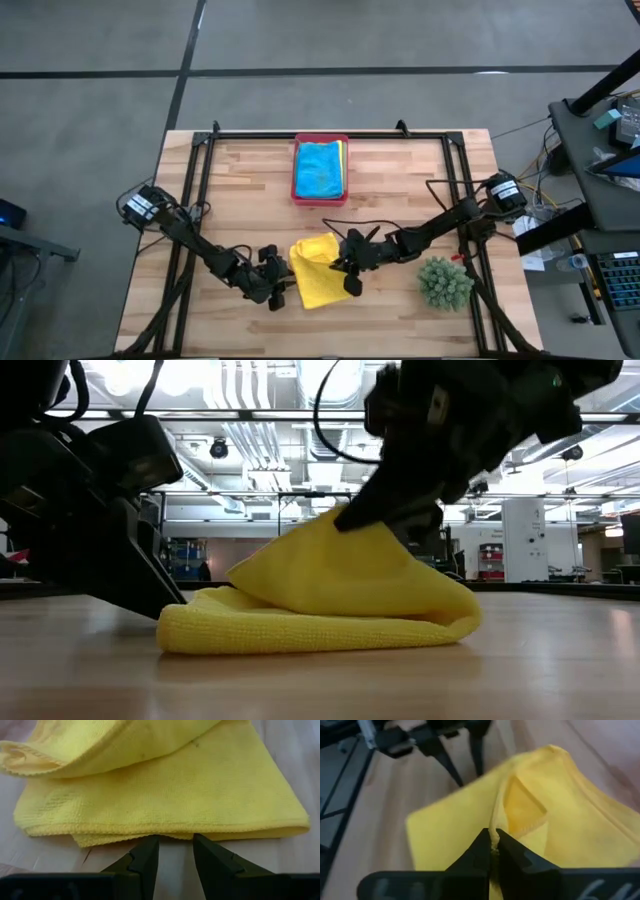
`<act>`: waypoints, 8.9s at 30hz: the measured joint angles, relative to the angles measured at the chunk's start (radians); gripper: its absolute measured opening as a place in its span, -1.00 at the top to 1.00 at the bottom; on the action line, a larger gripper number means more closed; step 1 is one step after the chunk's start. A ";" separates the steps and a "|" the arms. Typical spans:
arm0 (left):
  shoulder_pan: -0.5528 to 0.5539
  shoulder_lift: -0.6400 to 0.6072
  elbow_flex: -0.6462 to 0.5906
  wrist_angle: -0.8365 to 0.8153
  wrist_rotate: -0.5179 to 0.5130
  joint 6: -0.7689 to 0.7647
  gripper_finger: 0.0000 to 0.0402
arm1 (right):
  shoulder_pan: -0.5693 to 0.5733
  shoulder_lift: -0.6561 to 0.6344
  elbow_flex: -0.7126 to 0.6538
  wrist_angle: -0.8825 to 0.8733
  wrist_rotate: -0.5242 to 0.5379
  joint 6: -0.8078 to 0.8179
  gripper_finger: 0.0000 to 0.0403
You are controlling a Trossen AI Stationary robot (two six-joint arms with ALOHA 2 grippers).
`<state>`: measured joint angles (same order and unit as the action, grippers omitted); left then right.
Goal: Fold microfiber towels
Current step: Fold the yellow towel
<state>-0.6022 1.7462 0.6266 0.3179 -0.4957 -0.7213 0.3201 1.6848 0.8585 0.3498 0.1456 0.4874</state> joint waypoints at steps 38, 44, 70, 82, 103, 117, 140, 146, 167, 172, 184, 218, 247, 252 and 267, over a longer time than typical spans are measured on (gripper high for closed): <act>0.006 0.002 -0.002 0.009 -0.011 0.002 0.46 | 0.065 0.362 0.522 -0.271 -0.103 -0.142 0.63; 0.006 0.002 -0.002 0.010 -0.011 0.003 0.46 | 0.071 0.361 0.524 -0.267 -0.157 -0.159 0.35; 0.007 -0.027 -0.003 -0.030 -0.004 0.002 0.46 | 0.073 0.359 0.660 -0.480 -0.232 -0.063 -0.01; 0.006 -0.044 -0.003 -0.031 0.020 -0.001 0.46 | 0.072 0.358 0.694 -0.495 -0.224 -0.130 -0.10; -0.007 -0.246 0.019 -0.201 0.100 0.093 0.46 | 0.099 0.165 0.617 -0.749 -0.013 -0.350 0.04; 0.108 -0.252 0.087 -0.382 0.009 0.066 0.46 | 0.091 0.131 0.361 -0.416 -0.010 -0.487 0.23; 0.176 -0.162 0.116 -0.424 0.027 0.100 0.46 | 0.051 0.129 0.145 -0.096 0.014 -0.514 0.33; 0.176 -0.150 0.130 -0.423 0.027 0.100 0.48 | 0.052 0.128 0.145 -0.097 0.014 -0.516 0.34; 0.182 -0.216 0.137 -0.441 0.027 0.100 1.00 | 0.052 0.128 0.145 -0.097 0.014 -0.514 0.35; 0.183 -0.250 0.137 -0.496 0.015 0.100 1.00 | 0.052 0.128 0.145 -0.100 0.014 -0.514 0.35; 0.191 -0.263 0.136 -0.548 0.005 0.099 1.00 | 0.052 0.128 0.145 -0.107 0.014 -0.507 0.37; 0.191 -0.291 0.177 -0.809 0.084 0.021 0.57 | 0.052 0.128 0.145 -0.113 0.014 -0.495 0.40; 0.142 -0.246 0.151 -0.806 0.086 0.021 0.45 | -0.020 0.111 0.218 -0.114 0.061 -0.558 0.61; 0.142 -0.211 0.150 -0.806 0.074 0.021 0.45 | -0.064 0.142 0.276 -0.117 -0.002 -0.585 0.66; 0.142 -0.202 0.082 -0.717 0.028 0.020 0.45 | -0.158 0.261 0.423 -0.105 -0.050 -0.573 0.39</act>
<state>-0.4603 1.5444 0.7087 -0.3989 -0.4677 -0.7015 0.1625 1.9454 1.2812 0.2445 0.0961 -0.0857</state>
